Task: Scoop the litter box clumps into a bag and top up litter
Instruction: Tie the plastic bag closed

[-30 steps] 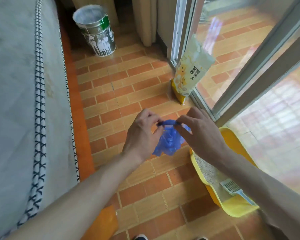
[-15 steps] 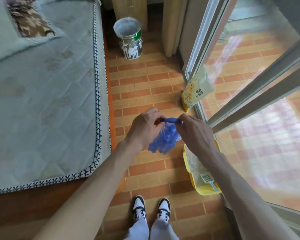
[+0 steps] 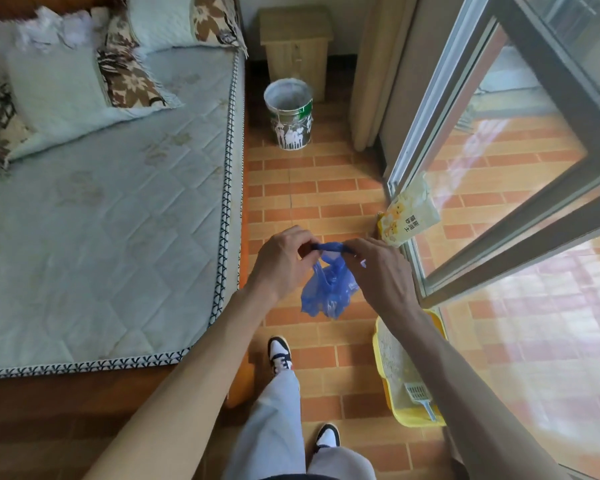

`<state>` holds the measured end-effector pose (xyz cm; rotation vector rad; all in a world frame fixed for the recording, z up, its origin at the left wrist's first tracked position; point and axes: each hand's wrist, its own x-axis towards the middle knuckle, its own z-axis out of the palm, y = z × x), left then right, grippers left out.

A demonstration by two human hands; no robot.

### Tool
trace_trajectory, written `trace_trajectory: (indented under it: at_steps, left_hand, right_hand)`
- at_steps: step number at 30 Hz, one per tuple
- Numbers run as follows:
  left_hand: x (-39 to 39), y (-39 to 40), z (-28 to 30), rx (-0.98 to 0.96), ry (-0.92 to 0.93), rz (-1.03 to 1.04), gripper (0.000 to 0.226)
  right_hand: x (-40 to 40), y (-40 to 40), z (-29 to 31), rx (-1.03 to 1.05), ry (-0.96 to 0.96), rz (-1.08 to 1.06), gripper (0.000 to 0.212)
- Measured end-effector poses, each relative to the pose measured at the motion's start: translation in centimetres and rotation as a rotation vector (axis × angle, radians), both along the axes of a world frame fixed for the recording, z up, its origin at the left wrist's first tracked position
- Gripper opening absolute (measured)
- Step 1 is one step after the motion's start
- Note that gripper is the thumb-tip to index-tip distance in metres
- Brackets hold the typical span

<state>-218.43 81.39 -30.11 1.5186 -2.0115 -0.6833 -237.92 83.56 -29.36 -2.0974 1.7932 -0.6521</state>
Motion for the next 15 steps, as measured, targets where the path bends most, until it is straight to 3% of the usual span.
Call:
trace_trajectory:
  at_steps: [10, 15]
  left_hand:
    - [3.1, -11.4, -0.1, 0.056, 0.028, -0.027, 0.008]
    - [4.9, -18.2, 0.8, 0.035, 0.036, -0.097, 0.009]
  right_hand:
    - [2.3, -10.5, 1.3, 0.053, 0.032, -0.023, 0.004]
    - [4.3, -17.1, 2.3, 0.080, -0.073, -0.092, 0.005]
